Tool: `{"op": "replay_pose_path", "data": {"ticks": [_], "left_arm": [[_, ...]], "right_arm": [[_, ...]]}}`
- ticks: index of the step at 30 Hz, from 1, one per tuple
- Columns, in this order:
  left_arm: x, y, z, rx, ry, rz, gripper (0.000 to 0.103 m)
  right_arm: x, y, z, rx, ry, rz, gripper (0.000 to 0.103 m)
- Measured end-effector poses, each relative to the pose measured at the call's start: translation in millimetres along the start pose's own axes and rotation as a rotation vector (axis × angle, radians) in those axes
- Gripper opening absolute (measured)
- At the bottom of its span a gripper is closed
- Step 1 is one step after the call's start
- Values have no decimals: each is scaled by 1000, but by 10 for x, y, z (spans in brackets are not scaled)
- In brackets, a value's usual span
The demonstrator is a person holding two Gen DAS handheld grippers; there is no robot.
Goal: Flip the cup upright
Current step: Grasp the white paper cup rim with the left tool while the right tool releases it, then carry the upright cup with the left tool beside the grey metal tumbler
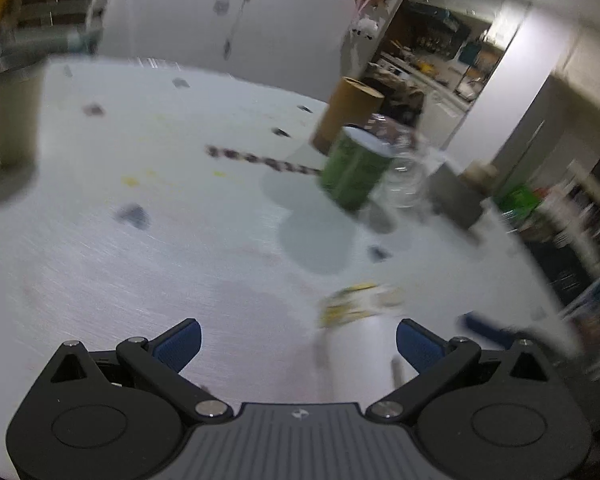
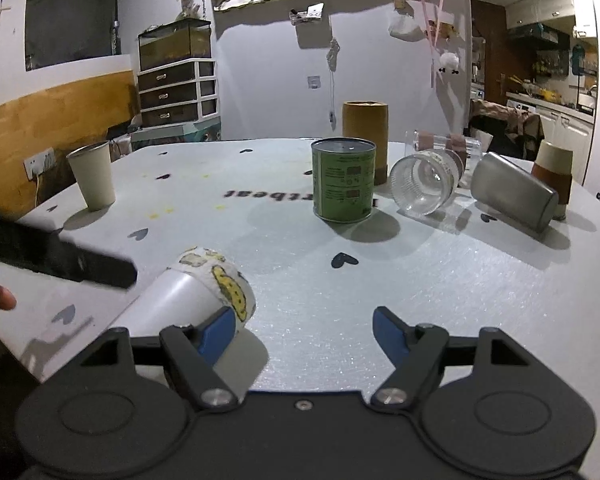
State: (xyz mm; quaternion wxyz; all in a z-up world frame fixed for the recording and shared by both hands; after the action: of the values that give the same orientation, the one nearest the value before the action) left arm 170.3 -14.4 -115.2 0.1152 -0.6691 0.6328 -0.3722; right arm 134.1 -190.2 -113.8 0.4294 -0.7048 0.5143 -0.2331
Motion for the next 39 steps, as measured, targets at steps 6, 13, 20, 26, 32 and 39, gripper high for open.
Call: {"op": "replay_pose_path", "data": {"ticks": [6, 13, 20, 26, 32, 39], "left_arm": [[244, -63, 283, -98, 34, -27, 89], [327, -44, 601, -188, 28, -51, 78], [254, -38, 653, -219, 26, -51, 65], [231, -134, 447, -152, 8, 1, 65], [178, -363, 128, -24, -42, 60, 65], [-65, -669, 61, 76, -177, 89, 65]], "right_arm": [[-25, 38, 49, -11, -14, 14, 76], [-77, 66, 70, -16, -31, 15, 76], [-84, 65, 75, -15, -34, 12, 76], [-111, 51, 61, -6, -34, 5, 76], [-133, 27, 11, 11, -30, -3, 76], [-167, -7, -13, 25, -26, -11, 76]]}}
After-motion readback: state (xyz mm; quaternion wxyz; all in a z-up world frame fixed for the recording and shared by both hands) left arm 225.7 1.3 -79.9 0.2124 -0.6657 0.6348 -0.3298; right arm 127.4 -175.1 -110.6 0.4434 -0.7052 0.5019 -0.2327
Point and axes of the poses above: each gripper's, at about its wrist camera, not at the fingertips, and z roughly the way its jaws point, x to its right, y to its underside, the point moved 10 cm from there along z, roughly the way its jaws point, and after that the axes turned 4 degrees about -y, right-handed, at the moved point
